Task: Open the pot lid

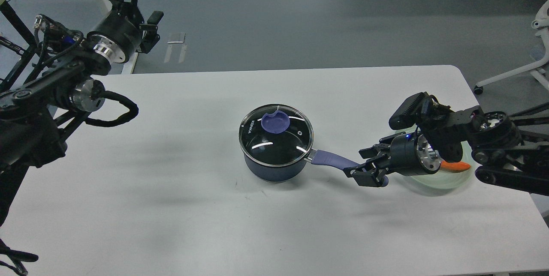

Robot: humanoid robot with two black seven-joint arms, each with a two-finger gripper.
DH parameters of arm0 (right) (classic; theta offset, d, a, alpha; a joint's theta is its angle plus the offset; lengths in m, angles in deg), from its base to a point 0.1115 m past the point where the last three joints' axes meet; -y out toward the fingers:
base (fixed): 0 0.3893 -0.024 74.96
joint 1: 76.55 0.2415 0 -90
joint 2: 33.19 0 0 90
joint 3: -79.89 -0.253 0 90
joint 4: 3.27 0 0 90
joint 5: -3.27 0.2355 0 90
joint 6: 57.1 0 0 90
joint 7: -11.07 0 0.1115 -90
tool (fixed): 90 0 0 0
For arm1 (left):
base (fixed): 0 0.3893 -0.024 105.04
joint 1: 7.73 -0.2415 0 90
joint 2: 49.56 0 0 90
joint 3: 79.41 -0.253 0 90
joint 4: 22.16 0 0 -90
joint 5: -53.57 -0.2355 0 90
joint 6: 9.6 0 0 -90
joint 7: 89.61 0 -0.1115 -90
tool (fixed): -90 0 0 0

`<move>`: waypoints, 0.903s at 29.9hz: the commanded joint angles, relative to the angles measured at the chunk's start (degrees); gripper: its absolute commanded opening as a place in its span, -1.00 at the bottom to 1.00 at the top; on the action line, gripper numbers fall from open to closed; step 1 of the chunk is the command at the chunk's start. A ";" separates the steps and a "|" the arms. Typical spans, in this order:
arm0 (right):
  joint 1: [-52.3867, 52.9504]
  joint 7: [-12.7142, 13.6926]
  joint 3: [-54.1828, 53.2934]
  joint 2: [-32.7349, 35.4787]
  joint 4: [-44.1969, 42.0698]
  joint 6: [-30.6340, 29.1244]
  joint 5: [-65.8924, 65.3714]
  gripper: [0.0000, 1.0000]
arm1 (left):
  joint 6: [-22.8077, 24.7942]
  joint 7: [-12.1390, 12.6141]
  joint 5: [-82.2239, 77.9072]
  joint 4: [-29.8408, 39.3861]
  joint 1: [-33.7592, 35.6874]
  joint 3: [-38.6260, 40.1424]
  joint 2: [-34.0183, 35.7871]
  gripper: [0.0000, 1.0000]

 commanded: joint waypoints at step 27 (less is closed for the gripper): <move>0.59 0.06 1.35 -1.03 0.09 0.00 -0.14 -0.44 | -0.16 0.69 -9.77 7.11 6.85 -6.84 0.24 0.98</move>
